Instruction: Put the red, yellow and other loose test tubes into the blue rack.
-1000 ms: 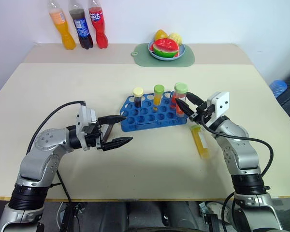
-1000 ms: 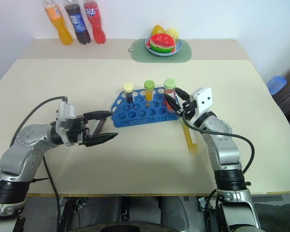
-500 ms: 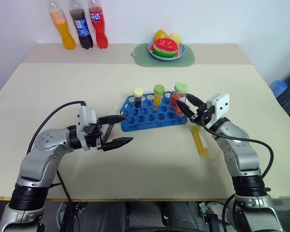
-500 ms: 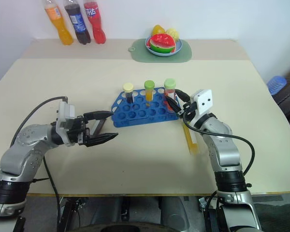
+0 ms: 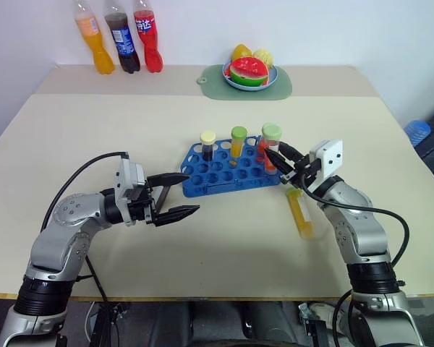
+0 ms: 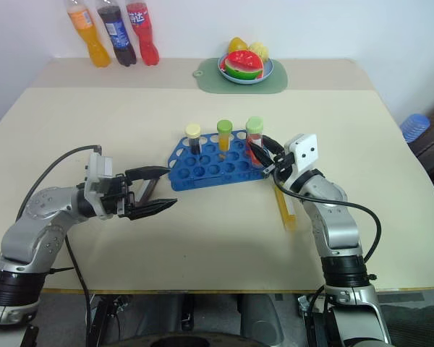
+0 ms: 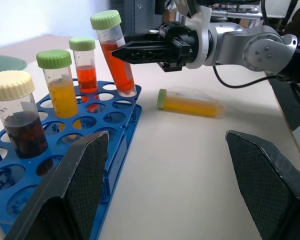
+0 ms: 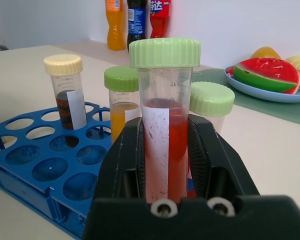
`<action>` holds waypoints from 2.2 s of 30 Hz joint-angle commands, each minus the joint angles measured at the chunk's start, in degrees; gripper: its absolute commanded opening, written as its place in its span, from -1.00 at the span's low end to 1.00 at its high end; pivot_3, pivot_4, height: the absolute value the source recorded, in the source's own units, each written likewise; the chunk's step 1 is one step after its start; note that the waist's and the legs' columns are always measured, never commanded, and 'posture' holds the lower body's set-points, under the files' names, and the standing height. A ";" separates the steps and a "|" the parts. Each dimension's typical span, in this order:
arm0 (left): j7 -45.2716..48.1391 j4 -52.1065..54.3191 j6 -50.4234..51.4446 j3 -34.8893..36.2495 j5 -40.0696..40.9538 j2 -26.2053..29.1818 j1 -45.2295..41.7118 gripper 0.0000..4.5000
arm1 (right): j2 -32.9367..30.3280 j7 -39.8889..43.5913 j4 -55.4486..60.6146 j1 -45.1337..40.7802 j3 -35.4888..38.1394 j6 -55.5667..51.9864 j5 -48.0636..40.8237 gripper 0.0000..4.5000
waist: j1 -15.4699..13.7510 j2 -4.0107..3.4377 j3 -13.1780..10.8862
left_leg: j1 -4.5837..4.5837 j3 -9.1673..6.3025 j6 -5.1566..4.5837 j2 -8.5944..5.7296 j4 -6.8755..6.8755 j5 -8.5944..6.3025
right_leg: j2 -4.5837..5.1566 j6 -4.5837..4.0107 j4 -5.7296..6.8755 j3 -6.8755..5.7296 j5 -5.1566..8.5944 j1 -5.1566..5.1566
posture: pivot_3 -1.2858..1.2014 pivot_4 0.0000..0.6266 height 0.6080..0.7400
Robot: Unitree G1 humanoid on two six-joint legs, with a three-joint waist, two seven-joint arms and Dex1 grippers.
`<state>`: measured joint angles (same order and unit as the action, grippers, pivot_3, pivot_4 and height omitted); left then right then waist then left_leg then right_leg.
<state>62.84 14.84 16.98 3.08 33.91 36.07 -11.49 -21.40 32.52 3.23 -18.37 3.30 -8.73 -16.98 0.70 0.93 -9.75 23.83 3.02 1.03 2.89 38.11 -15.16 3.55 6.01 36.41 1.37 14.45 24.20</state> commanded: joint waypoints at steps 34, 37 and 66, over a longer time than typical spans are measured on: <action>1.92 -2.22 -2.41 -2.75 -1.43 -3.06 -3.68 0.71 | -23.75 -5.42 31.10 9.38 6.77 -54.28 -7.05 0.60 | 0.00 0.01 0.01 | 0.01 -0.04 0.00 -0.01 0.01 0.00 | 0.02 -0.20 -0.04 0.00 0.11 -0.02 | 0.03 -0.52 1.00; 2.32 -3.12 -2.94 -3.58 -1.79 -3.79 -4.32 0.71 | -21.09 -6.93 30.23 3.00 8.54 -67.98 -11.19 0.60 | 0.37 0.07 0.05 | -0.03 -0.07 -0.01 0.03 0.00 -0.01 | -0.04 -0.22 -0.05 0.00 0.11 -0.02 | 0.03 -0.52 1.00; 4.27 -3.39 -4.67 -3.64 -3.23 -3.19 -3.48 0.71 | -18.11 -10.26 17.01 -7.91 0.06 -81.10 -15.15 -0.64 | 0.06 0.10 0.07 | 0.24 -0.12 -0.02 -0.03 0.00 -0.01 | 0.00 -0.03 -0.17 -0.04 0.00 0.12 | 0.03 -0.52 1.00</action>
<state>67.24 9.86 13.07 -1.42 30.48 32.42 -14.30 -38.54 21.67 18.78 -27.08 4.59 -90.30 -32.30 0.76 1.03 -9.68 24.07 2.90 1.01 2.86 38.12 -15.17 3.55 5.98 36.24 1.33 14.45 24.32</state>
